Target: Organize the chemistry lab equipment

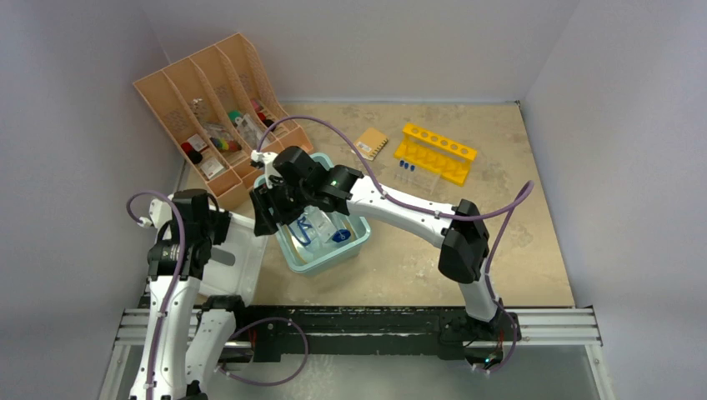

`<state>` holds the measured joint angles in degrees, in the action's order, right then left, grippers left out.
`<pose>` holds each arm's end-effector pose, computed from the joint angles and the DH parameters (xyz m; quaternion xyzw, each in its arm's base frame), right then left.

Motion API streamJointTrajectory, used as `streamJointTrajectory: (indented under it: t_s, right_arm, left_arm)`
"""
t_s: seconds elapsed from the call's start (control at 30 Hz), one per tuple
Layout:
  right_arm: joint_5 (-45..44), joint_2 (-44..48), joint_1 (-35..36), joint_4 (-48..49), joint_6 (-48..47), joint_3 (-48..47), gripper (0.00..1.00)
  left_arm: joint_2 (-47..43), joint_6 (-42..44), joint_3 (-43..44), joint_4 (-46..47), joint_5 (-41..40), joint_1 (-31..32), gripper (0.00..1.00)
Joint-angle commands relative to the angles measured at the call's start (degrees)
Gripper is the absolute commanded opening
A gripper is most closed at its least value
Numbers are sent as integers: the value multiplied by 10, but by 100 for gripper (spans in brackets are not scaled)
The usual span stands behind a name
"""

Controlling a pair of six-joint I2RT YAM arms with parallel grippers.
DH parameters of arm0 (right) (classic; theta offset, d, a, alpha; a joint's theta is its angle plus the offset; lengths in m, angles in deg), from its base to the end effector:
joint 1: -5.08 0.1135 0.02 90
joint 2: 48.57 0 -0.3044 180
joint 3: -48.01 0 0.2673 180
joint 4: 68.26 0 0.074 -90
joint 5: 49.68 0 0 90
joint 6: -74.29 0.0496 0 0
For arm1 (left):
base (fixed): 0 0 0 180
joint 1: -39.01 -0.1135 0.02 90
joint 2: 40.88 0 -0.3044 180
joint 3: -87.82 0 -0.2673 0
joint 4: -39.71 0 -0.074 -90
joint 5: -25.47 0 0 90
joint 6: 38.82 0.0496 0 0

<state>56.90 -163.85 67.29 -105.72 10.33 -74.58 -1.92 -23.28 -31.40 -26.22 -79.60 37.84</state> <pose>0.2300 0.4668 0.3617 -0.3346 0.7929 0.4334 0.2674 0.1187 0.0153 0.3194 -0.6001 0.6899 -0.1338 0.3822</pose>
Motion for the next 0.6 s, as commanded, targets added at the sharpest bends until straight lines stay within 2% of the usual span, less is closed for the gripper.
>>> streamJointTrajectory:
  t_s: [0.0,0.3,0.57]
  right_arm:
    - [28,-1,3,-9,-18,-31,65]
    - [93,-15,3,2,-6,-40,64]
    - [134,-27,3,7,2,-55,52]
  left_arm:
    - [-19,-3,34,-7,11,-3,0]
    - [-47,-7,31,-12,25,-3,0]
    - [-58,-9,36,-18,34,-3,0]
